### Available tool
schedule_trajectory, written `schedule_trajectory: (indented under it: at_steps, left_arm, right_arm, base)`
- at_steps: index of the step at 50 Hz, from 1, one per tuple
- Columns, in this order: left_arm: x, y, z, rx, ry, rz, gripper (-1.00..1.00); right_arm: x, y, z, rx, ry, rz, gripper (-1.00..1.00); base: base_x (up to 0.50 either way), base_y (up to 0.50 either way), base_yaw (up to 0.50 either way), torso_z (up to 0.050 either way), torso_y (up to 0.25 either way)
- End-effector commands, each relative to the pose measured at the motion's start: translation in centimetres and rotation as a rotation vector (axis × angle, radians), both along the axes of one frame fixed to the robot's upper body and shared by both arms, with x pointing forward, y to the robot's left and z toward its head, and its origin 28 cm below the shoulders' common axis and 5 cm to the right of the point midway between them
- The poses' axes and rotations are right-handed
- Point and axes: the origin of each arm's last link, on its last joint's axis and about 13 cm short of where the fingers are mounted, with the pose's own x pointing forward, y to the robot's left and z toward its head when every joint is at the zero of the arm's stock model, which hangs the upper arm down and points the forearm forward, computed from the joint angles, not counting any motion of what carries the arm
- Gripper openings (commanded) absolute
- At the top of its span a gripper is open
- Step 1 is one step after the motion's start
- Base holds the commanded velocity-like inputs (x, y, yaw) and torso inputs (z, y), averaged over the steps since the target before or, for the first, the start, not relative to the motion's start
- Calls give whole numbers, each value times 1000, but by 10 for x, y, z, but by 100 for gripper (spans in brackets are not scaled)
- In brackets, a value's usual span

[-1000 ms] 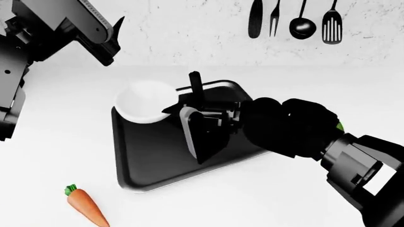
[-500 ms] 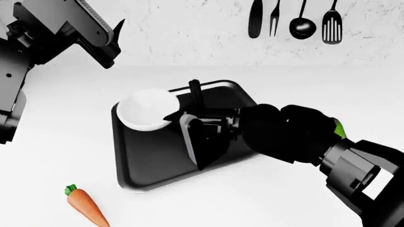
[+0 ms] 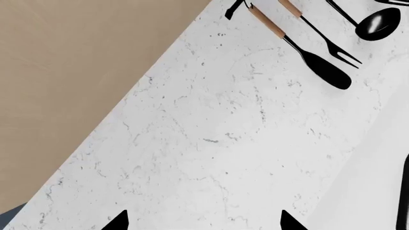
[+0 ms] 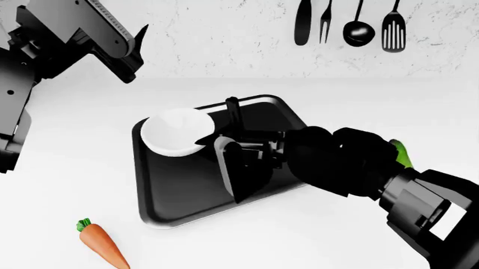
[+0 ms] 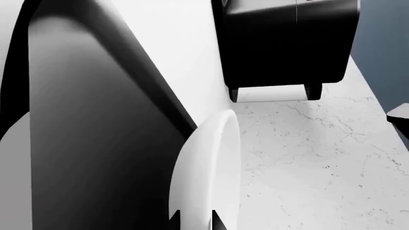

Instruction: Place the two vegetables and bowl onto the tray for setting up a vegetable dip station.

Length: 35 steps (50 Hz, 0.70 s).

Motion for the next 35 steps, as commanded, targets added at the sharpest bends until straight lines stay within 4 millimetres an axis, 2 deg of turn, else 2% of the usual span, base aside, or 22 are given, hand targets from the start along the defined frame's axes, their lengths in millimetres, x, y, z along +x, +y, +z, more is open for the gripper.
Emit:
schedule_trajectory:
  at_steps: [1,8,9,35]
  left_arm:
    - [0,0,0,1,1,-2,100]
    - [0,0,0,-1,0,-2,100]
    - [0,0,0,1,0,-3,100]
    - [1,0,0,1,-4,-1,100]
  right_arm:
    - [-1,1,-7,8,15,-6,-100]
    - [-1,1,-6,13,16,-19,-100]
    - [-1,1,-6,13,18,-20,100]
    - [-1,0,-5,22,24,-31,100]
  base:
    - [0,0,0,0,0]
    - [0,0,0,0,0]
    - [0,0,0,0,0]
    - [0,0,0,0,0]
